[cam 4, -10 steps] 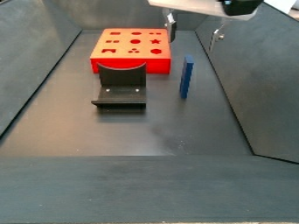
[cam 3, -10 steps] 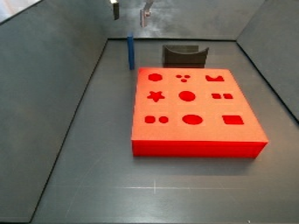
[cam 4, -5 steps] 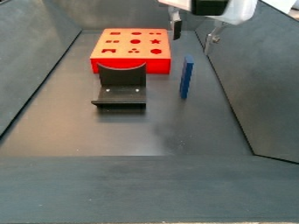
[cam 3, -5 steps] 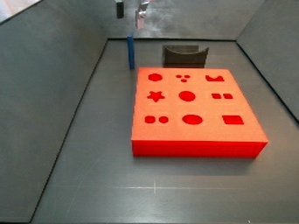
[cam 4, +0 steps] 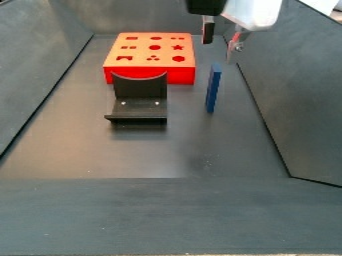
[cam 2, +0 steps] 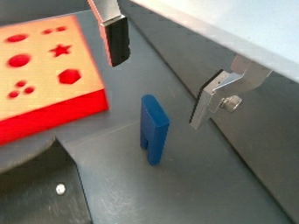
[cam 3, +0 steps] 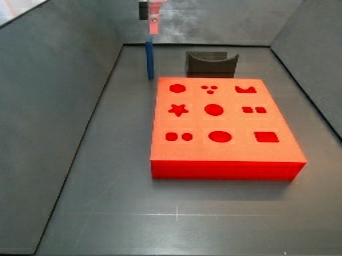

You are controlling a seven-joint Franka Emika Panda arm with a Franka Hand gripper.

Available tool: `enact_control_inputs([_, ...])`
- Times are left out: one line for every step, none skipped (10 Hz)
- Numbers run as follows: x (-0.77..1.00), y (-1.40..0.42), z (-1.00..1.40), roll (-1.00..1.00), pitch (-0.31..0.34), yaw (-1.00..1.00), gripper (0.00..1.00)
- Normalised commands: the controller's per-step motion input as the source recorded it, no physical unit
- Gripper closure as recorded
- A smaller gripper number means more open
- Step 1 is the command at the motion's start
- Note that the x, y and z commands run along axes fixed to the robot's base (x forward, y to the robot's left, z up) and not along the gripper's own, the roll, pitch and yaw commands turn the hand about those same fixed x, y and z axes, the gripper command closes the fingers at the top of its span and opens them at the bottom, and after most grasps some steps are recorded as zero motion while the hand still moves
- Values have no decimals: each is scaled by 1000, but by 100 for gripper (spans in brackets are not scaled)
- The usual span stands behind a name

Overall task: Pick up the square-circle object. Move up. Rotate the square-circle object. Move to above the board. Insert the square-circle object.
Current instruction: Rotate the square-circle object.

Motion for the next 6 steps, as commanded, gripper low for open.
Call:
enact_control_inputs([34, 13, -32, -7, 8, -1000, 0])
enact_control_inputs([34, 13, -32, -8, 10, -918, 0])
enact_control_inputs([34, 13, -32, -9, 10, -679, 0])
enact_control_inputs([34, 13, -31, -9, 10, -459, 0])
enact_control_inputs([34, 13, -31, -9, 10, -260, 0])
enact_control_inputs([0, 0, -1000, -9, 10, -152, 0])
